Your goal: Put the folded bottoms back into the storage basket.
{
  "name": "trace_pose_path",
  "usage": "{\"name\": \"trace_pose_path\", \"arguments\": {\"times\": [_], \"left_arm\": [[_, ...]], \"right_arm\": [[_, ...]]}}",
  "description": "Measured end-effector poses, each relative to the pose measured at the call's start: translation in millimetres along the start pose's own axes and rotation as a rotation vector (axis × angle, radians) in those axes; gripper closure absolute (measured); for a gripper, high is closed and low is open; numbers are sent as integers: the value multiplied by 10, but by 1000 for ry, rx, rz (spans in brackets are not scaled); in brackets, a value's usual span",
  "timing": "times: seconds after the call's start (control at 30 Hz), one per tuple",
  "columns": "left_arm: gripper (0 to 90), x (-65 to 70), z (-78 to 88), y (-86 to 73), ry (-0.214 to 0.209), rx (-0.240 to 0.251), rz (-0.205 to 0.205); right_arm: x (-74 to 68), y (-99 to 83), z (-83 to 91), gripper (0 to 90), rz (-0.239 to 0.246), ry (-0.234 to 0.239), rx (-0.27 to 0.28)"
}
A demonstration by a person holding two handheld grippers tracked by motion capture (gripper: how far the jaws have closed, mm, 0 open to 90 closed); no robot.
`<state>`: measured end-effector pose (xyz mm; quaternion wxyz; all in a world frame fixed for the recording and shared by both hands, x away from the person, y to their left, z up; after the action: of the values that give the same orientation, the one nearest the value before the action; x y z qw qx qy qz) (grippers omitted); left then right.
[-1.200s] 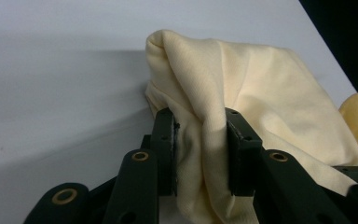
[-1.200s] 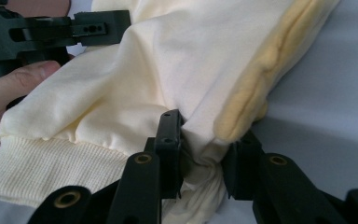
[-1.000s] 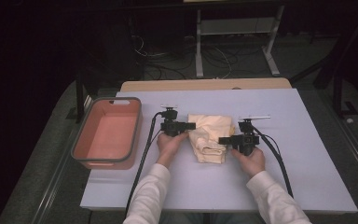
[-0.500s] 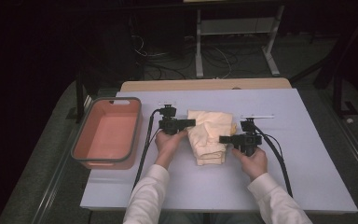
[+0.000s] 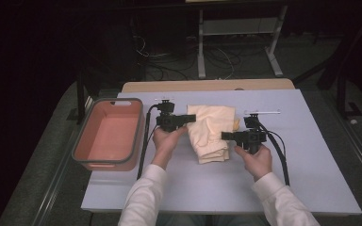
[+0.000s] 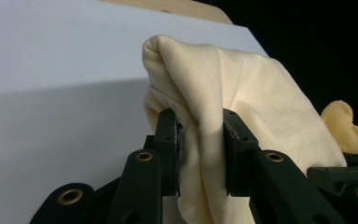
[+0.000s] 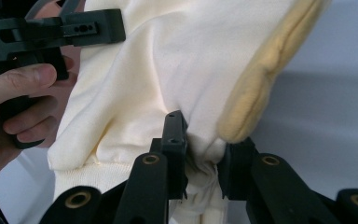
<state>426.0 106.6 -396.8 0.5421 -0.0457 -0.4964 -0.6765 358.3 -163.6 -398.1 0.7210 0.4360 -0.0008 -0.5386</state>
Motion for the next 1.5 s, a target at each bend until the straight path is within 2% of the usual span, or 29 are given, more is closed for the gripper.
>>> {"name": "trace_pose_path", "arguments": {"times": [0.3, 0.63, 1.2, 1.5], "left_arm": [[710, 90, 224, 124, 5, 19, -25], [710, 127, 462, 246, 10, 49, -36], [710, 165, 760, 417, 13, 94, -45], [710, 191, 917, 540, 28, 107, -67]], "right_arm": [[-176, 86, 54, 742, 18, 4, 14], [-367, 216, 81, 741, 42, 22, 32], [-642, 404, 118, 739, 76, 42, 53], [-772, 506, 101, 740, 85, 50, 66]]}}
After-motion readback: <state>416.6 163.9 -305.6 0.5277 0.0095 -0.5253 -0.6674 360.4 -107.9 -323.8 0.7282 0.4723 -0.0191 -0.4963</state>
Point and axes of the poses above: each handheld gripper's, and its own axes: z roughly backward along the jaws, y roughly out of its top, x roughly to its right, the point moved 1 cm from there along -z, roughly forward along the jaws, and after that the axes turned 7 degrees about z, right-handed, at the moved point
